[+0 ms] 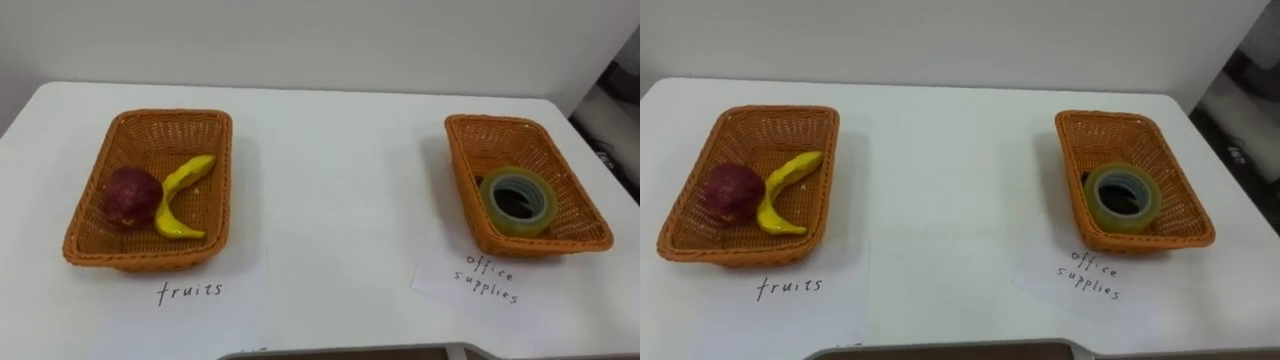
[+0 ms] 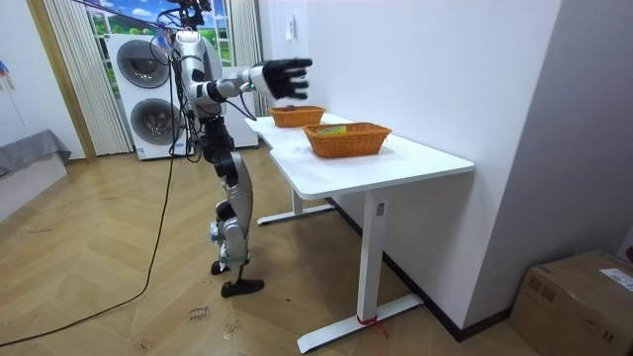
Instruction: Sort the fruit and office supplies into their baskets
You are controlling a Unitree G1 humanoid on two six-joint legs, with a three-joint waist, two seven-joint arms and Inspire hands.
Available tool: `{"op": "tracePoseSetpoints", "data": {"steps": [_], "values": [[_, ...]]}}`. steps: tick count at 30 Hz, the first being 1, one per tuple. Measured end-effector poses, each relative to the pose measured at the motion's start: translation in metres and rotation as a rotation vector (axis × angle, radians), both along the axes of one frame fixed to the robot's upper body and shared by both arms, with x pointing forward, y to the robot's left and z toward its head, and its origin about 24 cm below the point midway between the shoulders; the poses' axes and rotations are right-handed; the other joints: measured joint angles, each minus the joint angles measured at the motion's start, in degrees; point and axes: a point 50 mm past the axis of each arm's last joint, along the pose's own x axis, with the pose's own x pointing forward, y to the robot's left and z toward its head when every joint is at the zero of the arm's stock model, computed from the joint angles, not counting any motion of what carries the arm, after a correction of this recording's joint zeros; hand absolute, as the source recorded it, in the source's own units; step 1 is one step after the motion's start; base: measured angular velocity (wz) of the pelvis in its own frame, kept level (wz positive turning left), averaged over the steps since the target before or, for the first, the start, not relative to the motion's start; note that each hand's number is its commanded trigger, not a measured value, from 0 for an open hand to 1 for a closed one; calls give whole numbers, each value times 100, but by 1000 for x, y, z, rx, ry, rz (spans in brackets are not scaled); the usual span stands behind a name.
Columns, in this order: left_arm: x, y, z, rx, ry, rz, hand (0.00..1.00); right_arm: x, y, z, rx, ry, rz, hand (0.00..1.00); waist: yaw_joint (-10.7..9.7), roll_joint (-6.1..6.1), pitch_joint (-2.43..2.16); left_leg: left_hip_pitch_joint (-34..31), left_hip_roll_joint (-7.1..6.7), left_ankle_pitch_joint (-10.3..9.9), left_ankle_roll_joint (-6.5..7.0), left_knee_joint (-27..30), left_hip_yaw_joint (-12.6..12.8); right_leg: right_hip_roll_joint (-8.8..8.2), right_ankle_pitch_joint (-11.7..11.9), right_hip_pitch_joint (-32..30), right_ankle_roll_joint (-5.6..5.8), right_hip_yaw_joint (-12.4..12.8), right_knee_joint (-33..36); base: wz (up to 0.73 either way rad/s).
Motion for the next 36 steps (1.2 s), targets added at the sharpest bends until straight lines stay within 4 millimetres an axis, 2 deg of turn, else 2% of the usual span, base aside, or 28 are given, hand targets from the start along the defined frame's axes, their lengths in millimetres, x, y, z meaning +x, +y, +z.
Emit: {"op": "tracePoseSetpoints", "data": {"steps": [8,11,15,17,21,26,30,32,36], "values": [[3,2,1,1,-22,31,0,-33,-10,-37,216,40,-191,0,-28,12,11,-14,1,-1,-8,-2,1,4,-2,0,-3,2,-19,0],[7,2,1,1,-33,29,0,-49,-8,-60,345,58,-279,0,-41,-10,19,-42,-4,-7,-14,2,-5,3,-7,-26,-4,36,-22,0],[10,1,1,-2,-37,29,0,-71,-2,-89,475,113,-369,0,-107,19,3,-109,-15,7,18,10,-16,0,-9,-79,-1,12,-20,0],[12,1,1,-7,-42,26,0,-86,3,-102,519,154,-410,0,-120,53,-9,-100,-14,7,19,7,-15,0,-10,-80,-1,11,-14,0],[12,1,2,-6,-46,26,0,-107,12,-116,561,180,-467,0,-141,101,2,-99,-11,7,19,-2,-9,-1,-12,-86,0,11,-16,0],[16,0,2,-11,-62,22,0,-132,31,-138,637,253,-528,0,-142,104,8,-107,-15,-13,-12,-2,-14,0,-42,-94,-6,61,-11,0],[14,-2,1,-32,-59,18,0,-155,50,-158,715,331,-576,0,-138,130,0,-90,-27,-4,2,-2,-12,20,-101,-83,-2,173,-16,0],[14,-2,1,-41,-59,16,0,-162,60,-165,753,348,-596,0,-133,144,-5,-82,-27,1,7,1,-12,44,-111,-78,-4,286,-11,0],[16,-4,0,-62,-64,38,0,-174,85,-184,865,355,-621,0,-120,158,-6,-86,-28,-1,7,-14,-14,46,-139,-89,-6,304,-4,0]]}}
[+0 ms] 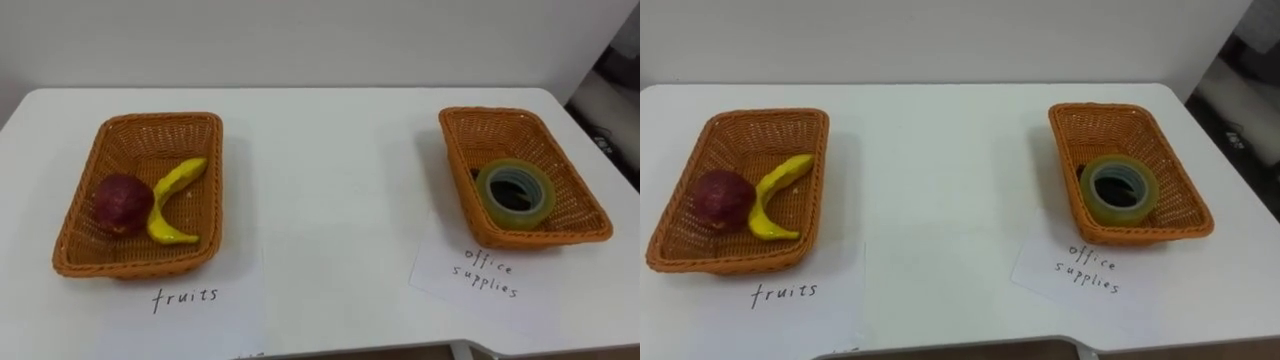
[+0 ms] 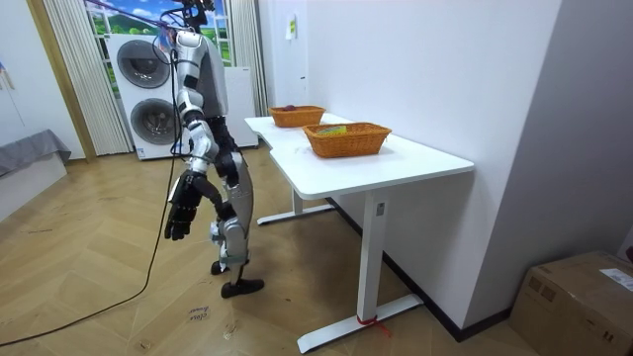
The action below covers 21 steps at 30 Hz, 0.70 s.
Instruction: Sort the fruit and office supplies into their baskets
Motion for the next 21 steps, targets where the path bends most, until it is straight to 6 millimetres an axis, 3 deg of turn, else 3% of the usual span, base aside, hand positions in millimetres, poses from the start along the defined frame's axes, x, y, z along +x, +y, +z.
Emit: {"op": "tracePoseSetpoints", "data": {"steps": [5,8,14,16,21], "values": [[-2,-11,-6,-51,19,21,0,-3,24,-17,77,-22,94,0,35,92,-3,7,-1,-15,4,-14,13,0,-15,-1,5,5,-3,0],[-5,-18,-10,-70,44,10,0,-2,38,-26,135,-48,240,0,37,146,-15,13,10,-50,-1,8,13,6,-22,14,3,-3,-2,0],[-10,-20,-12,-76,70,21,0,-4,59,-36,265,-71,688,0,179,198,-11,137,21,-66,-9,-50,1,15,-31,114,-3,-48,-15,0],[-11,-20,-12,-76,77,21,0,4,65,-39,324,-56,910,0,267,199,-8,215,27,-72,-9,-65,1,19,-31,184,-3,-54,-19,0],[-13,-22,-14,-67,100,29,0,24,79,-44,426,-18,1261,0,519,207,-2,295,27,-102,-8,-54,-11,19,-30,278,-3,-72,-31,1]]}}
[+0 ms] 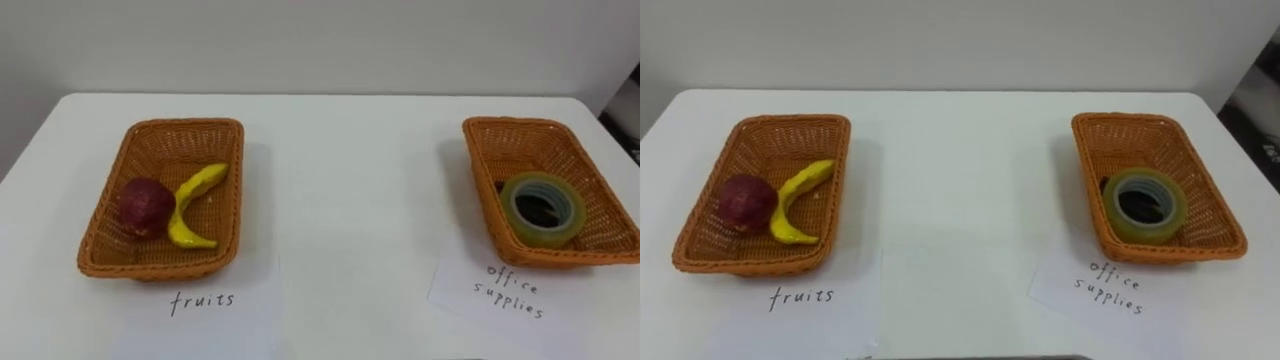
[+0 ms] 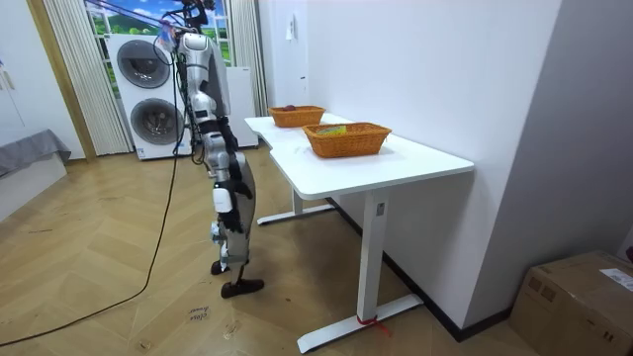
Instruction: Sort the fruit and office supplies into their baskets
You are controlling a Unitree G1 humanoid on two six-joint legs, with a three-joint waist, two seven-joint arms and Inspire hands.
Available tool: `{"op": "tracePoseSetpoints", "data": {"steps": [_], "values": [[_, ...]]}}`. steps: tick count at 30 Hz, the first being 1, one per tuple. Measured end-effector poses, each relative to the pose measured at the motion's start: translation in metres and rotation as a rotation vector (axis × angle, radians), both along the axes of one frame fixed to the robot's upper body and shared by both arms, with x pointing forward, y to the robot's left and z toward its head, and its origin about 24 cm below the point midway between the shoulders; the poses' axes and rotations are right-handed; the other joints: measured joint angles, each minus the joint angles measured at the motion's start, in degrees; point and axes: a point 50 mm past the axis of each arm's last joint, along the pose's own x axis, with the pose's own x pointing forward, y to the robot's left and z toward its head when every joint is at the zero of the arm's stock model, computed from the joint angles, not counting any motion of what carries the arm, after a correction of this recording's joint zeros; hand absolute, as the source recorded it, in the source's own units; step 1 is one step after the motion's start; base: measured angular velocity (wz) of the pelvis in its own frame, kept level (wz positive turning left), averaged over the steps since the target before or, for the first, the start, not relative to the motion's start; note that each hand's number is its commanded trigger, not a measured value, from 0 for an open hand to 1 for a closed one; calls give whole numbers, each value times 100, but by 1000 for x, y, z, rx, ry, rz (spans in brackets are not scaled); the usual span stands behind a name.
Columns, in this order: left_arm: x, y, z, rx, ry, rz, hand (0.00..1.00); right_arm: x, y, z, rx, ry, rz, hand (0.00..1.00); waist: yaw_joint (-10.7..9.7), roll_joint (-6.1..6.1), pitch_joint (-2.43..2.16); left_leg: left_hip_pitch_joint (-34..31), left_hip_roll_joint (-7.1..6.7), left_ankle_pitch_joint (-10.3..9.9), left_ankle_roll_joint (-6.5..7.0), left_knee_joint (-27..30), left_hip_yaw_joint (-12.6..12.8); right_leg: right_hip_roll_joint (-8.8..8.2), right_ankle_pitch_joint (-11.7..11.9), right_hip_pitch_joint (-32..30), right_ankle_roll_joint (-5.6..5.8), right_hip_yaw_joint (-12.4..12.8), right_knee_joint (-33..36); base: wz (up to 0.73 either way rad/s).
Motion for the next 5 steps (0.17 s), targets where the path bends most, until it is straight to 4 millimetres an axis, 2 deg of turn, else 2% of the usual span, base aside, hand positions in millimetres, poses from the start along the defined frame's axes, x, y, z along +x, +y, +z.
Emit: {"op": "tracePoseSetpoints", "data": {"steps": [2,5], "values": [[-2,-3,-1,-8,11,-7,0,12,5,-2,33,-4,150,0,65,2,1,2,-3,-4,1,10,-47,-9,1,29,1,-66,-4,10],[-1,-9,-3,-15,29,-48,0,21,8,-2,49,-3,267,0,166,19,7,4,-3,-2,0,10,-48,-8,1,33,0,-66,-2,2]]}}
